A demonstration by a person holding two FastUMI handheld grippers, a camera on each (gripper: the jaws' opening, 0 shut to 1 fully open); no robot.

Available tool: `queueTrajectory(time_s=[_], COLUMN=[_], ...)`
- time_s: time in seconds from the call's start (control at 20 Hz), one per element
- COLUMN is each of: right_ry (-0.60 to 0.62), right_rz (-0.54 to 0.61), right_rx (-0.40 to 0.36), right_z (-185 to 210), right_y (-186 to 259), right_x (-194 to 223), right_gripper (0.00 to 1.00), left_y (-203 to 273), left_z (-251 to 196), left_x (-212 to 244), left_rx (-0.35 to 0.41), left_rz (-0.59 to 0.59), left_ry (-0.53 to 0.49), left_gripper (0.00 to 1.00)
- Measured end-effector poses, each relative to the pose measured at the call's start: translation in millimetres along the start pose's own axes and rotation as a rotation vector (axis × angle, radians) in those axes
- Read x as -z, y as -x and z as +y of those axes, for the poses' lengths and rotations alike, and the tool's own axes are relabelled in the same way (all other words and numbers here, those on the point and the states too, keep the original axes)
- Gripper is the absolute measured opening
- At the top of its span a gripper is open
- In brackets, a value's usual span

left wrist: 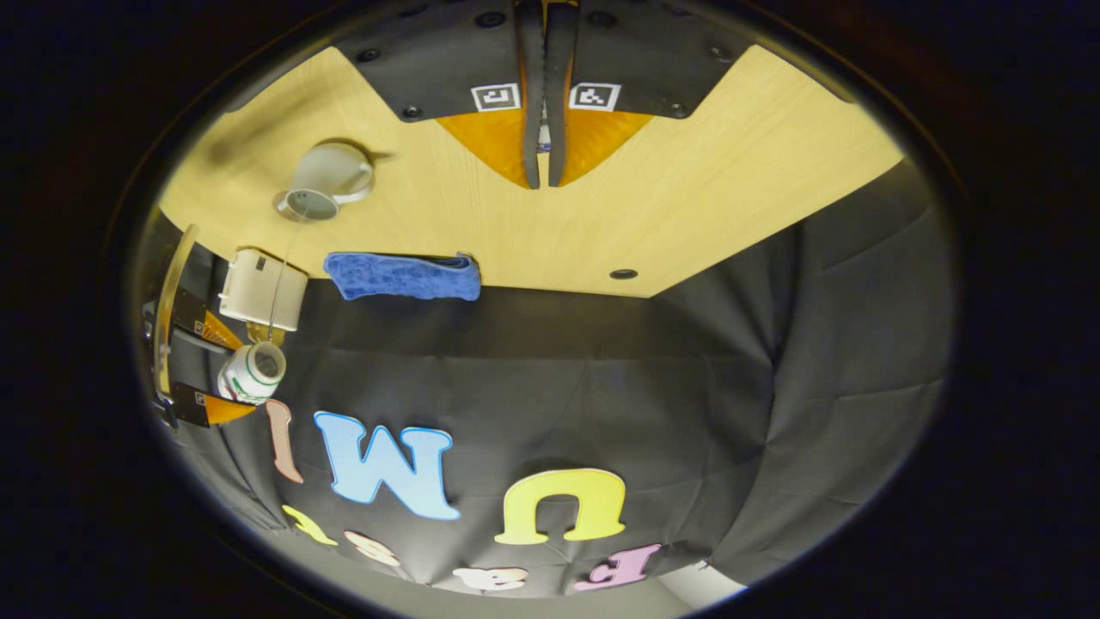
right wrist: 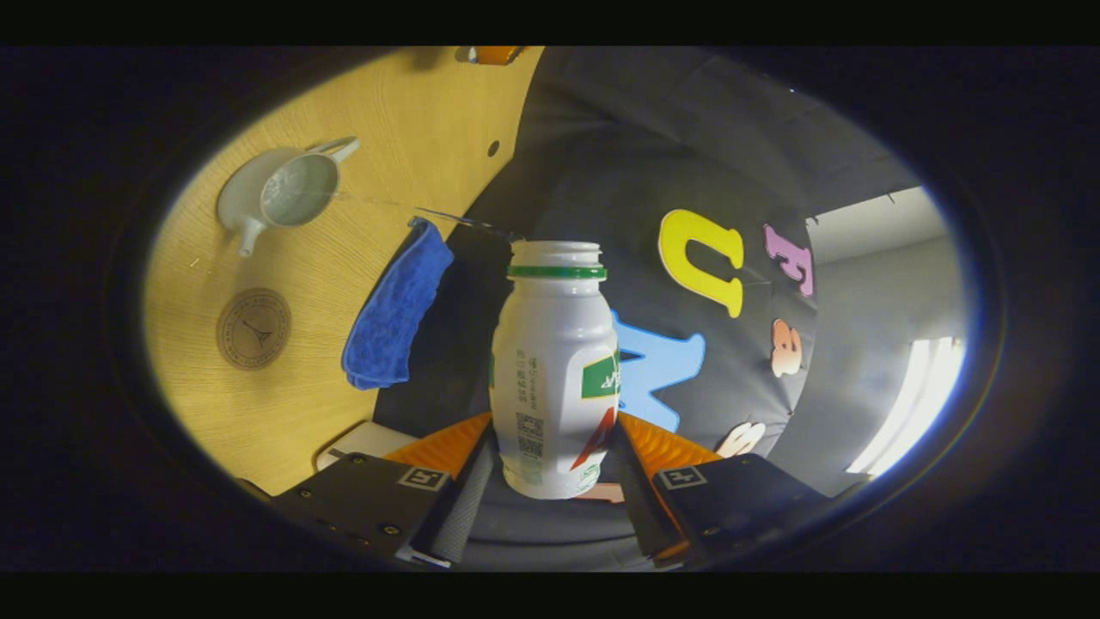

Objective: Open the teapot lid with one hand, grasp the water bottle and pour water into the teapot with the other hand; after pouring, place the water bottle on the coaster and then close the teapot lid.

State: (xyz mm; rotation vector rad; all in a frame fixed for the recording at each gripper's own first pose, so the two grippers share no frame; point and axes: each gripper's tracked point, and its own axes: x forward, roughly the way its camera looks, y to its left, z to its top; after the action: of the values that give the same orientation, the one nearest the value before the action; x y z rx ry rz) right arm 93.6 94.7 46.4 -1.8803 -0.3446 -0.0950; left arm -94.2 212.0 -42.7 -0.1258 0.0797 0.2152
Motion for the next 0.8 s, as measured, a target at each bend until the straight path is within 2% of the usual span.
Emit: queueTrajectory(time_s=[0.15, 0.75, 0.8], right_ry=[0.013, 0.072, 0.076], right_rz=[-0.007, -0.039, -0.041], right_rx=[0.004, 0.032, 0.034], right_z=[-1.2, -6.1, -5.7], right_y=[-1.0, -1.5, -1.0], right_x=[0.7, -2.9, -2.1], right_gripper=[0.73, 0.73, 0.75], left_y=[-0.6, -0.8, -0.9], left_z=[1.2, 4.2, 4.2], left_x=[0.9, 7.0, 6.4], left_rx=[-0.001, -0.004, -0.003], left_rz=[0.002, 0.012, 0.012], left_ry=[0.003, 0.01, 0.011], left_gripper=[0.11, 0.11, 0.11])
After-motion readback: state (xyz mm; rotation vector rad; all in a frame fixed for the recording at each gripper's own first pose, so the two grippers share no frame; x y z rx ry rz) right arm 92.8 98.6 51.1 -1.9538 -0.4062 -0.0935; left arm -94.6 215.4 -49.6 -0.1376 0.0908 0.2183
